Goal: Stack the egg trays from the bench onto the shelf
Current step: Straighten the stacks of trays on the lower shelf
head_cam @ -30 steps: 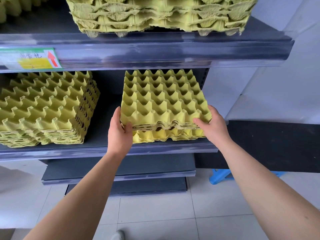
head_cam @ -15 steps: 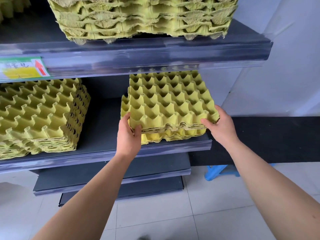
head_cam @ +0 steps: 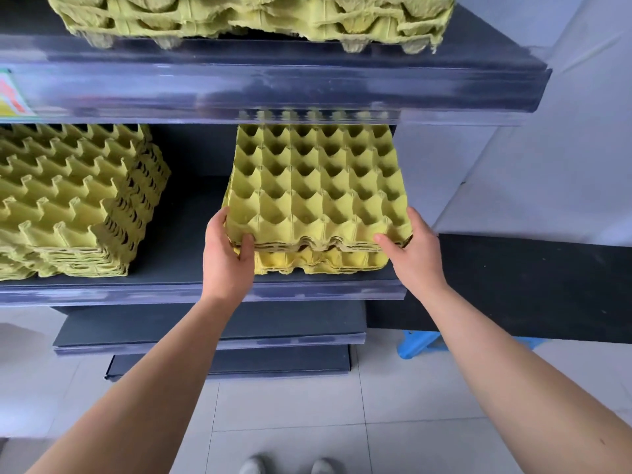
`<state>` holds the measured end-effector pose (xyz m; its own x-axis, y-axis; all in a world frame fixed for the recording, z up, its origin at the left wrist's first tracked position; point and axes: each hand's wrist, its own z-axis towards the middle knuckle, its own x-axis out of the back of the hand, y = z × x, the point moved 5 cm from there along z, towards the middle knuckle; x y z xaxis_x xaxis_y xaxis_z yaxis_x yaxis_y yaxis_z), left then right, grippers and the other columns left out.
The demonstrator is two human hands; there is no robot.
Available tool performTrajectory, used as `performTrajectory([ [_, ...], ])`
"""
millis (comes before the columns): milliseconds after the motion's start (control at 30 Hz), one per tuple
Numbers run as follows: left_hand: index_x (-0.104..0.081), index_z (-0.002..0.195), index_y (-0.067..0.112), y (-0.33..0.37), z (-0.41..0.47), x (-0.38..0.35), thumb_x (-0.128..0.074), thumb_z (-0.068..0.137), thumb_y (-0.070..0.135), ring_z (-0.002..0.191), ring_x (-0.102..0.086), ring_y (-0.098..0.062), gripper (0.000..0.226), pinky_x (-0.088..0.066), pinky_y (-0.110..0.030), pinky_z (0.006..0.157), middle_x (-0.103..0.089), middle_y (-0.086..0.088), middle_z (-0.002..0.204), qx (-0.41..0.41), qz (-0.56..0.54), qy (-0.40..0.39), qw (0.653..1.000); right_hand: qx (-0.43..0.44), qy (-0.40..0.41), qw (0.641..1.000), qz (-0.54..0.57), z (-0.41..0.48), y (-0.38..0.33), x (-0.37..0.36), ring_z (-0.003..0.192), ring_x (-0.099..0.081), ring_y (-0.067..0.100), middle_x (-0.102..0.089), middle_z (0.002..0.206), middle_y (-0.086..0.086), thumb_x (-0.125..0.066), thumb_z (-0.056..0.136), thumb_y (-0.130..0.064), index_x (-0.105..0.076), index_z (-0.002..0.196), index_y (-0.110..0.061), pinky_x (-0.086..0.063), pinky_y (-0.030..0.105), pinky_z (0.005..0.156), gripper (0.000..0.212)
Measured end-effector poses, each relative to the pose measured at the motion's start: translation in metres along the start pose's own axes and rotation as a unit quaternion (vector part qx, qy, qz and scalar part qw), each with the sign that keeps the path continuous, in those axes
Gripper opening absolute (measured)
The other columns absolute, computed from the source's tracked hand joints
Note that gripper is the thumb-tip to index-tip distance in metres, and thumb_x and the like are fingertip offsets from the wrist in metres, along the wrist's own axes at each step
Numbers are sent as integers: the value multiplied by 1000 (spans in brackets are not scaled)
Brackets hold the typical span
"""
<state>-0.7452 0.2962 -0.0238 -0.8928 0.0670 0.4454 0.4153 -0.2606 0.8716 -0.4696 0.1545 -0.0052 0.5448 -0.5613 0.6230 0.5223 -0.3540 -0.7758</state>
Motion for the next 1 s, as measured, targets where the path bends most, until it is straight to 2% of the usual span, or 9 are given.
performTrajectory([
  [100,-35,141,14,-7,0,3,-52,94,13,114,-54,-27,50,-47,-39,95,-50,-6,134,14,14,8,1000,2,-17,1000,2,2,-4,-11,138,-32,17,-37,149,5,-70,85,-33,-29,147,-10,-23,19,103,78],
  [300,-30,146,15,-22,4,-6,-48,96,13,120,-49,-26,53,-38,-29,92,-47,-6,139,38,73,-41,996,-8,-41,998,-51,2,7,-28,135,-36,24,-37,148,10,-67,86,-38,-25,147,-6,-33,30,105,80],
  [400,-22,147,21,-29,4,-10,-45,98,20,108,-54,-31,54,-42,-33,83,-53,-8,132,77,58,-73,993,-30,-72,996,-34,4,9,-33,130,-39,24,-34,148,11,-64,88,-38,-18,146,-10,-35,30,97,80],
  [500,-19,144,25,-32,4,-13,-45,98,40,102,-57,-30,54,-43,-35,81,-58,-8,122,122,19,-90,988,-76,-104,992,7,3,10,-37,111,-44,18,-38,144,9,-63,88,-39,-11,147,-17,-35,29,84,82],
  [600,-20,139,28,-32,5,-14,-45,94,55,107,-57,-30,58,-46,-42,89,-59,-8,121,121,7,-86,989,-89,-104,990,29,2,10,-36,121,-44,22,-37,146,6,-64,87,-39,-9,149,-22,-34,28,85,84],
  [667,-21,136,31,-33,6,-14,-47,91,58,112,-55,-33,58,-46,-49,94,-58,-9,123,127,-9,-82,988,-88,-88,992,38,2,10,-34,127,-41,23,-37,147,4,-66,87,-37,-13,149,-22,-33,27,87,83],
  [767,-23,134,33,-35,3,-13,-51,89,59,115,-53,-31,59,-45,-50,97,-59,-7,121,138,-40,-84,986,-88,-67,992,53,-1,10,-34,129,-41,22,-41,144,1,-68,85,-33,-19,148,-22,-34,26,89,80],
  [867,-24,135,31,-36,2,-13,-55,89,55,111,-56,-27,60,-47,-42,92,-59,-5,120,146,-53,-99,983,-103,-82,990,47,-7,13,-37,127,-41,21,-40,144,1,-66,87,-31,-17,148,-20,-33,26,88,79],
  [1000,-18,141,21,-37,10,-15,-50,95,46,103,-56,-25,61,-41,-32,82,-57,-12,123,140,-34,-124,982,-107,-94,989,42,-5,9,-40,104,-42,13,-43,140,2,-65,88,-31,-18,146,-20,-34,28,83,75],
])
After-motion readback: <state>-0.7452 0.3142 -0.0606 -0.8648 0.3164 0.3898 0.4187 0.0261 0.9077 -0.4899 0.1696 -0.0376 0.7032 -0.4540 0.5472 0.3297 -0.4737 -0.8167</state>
